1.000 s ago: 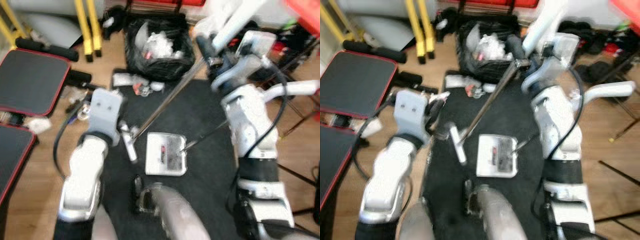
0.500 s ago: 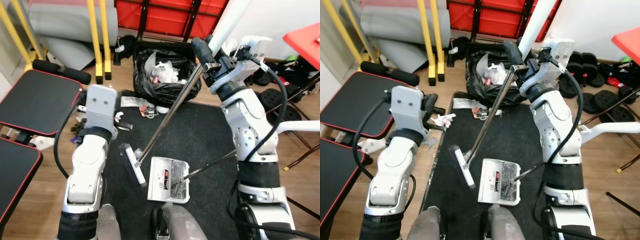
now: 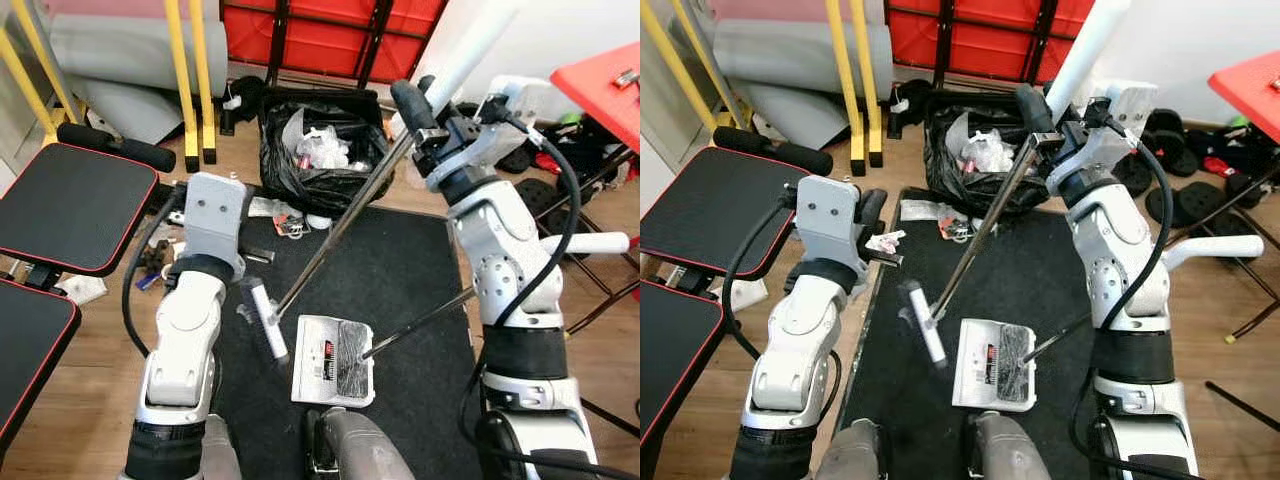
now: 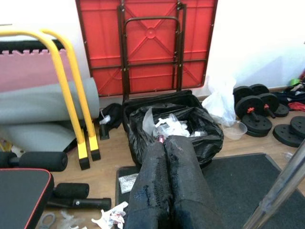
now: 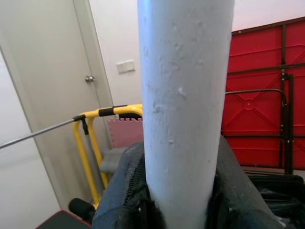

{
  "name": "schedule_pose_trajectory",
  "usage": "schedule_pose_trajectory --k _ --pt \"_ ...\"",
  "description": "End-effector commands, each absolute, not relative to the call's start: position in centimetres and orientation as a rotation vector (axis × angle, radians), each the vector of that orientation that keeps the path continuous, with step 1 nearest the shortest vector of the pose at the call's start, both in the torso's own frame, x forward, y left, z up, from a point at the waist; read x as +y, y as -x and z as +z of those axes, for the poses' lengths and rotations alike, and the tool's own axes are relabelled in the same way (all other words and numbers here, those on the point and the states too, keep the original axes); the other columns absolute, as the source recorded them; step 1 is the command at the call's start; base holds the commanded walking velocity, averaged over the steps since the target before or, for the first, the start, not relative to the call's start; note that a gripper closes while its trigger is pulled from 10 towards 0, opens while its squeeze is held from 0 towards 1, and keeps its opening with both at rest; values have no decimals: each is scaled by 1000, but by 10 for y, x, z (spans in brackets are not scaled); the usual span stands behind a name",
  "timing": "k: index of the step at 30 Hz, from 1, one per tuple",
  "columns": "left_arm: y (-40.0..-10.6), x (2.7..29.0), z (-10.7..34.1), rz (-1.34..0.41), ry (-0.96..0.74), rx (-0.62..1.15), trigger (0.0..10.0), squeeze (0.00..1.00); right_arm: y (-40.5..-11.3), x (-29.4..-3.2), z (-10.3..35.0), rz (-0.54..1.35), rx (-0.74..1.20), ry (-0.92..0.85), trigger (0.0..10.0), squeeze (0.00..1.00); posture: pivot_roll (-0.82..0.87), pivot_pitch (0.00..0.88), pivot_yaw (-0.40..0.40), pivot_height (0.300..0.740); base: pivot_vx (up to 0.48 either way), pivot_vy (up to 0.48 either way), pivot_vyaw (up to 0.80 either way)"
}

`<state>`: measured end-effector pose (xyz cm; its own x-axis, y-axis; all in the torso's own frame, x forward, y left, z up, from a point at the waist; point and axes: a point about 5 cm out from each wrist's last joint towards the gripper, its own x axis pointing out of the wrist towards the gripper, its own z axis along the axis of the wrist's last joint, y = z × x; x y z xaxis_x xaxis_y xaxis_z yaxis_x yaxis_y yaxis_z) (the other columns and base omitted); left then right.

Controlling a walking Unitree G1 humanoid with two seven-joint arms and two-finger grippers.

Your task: Sweep floor

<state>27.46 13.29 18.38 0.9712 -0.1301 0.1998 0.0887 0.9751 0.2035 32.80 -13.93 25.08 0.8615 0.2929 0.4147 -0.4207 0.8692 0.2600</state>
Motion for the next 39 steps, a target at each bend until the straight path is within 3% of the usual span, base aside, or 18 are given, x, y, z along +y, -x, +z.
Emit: schedule_pose_trajectory --k 1,11,25,27,32,39 --pt "-273 128 179 -128 -202 -198 10000 0 -328 -150 260 344 -444 -371 10000 0 -93 110 -199 740 0 0 0" --pt "-244 118 161 -221 -172 -107 10000 0 -348 -169 270 200 -506 -347 10000 0 -73 197 -184 740 0 0 0" --pt "-229 116 163 -257 -163 -89 10000 0 -361 -150 290 226 -437 -95 10000 0 -73 262 -188 740 0 0 0" --pt "-228 115 164 -257 -164 -90 10000 0 -362 -145 293 261 -438 -27 10000 0 -77 265 -191 740 0 0 0" --pt "-226 116 165 -250 -164 -86 10000 0 -362 -123 298 359 -452 420 10000 0 -77 260 -200 740 0 0 0" --pt "-226 115 165 -254 -165 -85 10000 0 -360 -109 304 408 -558 548 10000 0 -79 256 -201 740 0 0 0"
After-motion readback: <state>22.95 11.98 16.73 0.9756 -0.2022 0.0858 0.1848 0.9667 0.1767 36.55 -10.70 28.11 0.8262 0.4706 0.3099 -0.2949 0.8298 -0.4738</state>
